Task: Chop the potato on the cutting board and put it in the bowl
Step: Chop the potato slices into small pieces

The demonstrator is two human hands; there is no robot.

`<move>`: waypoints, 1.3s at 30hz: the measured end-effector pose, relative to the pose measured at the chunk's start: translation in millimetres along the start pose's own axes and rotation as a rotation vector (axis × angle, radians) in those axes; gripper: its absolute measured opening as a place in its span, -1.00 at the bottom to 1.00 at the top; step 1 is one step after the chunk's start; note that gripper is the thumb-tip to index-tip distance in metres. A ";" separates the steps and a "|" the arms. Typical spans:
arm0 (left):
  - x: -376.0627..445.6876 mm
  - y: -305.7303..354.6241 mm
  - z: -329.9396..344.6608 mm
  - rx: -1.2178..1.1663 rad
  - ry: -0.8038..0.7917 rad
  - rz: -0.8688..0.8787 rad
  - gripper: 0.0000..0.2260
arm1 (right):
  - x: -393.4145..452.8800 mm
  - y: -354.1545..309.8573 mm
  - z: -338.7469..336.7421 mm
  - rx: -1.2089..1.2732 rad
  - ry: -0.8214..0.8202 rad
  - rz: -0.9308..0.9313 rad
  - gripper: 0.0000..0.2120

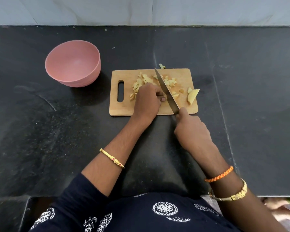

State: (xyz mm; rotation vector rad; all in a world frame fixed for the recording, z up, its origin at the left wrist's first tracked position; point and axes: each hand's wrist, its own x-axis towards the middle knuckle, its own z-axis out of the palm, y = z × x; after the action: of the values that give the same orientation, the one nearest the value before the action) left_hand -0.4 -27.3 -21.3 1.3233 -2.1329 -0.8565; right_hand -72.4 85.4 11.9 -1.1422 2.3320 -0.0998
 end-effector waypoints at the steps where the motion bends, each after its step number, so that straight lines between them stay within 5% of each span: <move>1: -0.4 -0.3 -0.1 -0.006 0.011 -0.002 -0.93 | -4.1 4.2 -1.0 0.000 -0.018 -0.005 -0.94; 13: 2.7 -9.6 -3.0 -0.065 -0.044 0.000 -0.88 | -8.3 14.6 -7.9 0.157 0.093 -0.062 -0.77; 39: 2.3 -11.0 -1.7 -0.082 0.038 -0.010 -0.90 | 6.3 -12.1 -2.9 0.060 -0.012 -0.033 -0.97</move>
State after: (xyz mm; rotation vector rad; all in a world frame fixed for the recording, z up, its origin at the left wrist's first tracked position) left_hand 6.5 -33.5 -27.9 1.2996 -2.0422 -0.9058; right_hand -68.4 72.5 15.1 -1.1487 2.2846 -0.1734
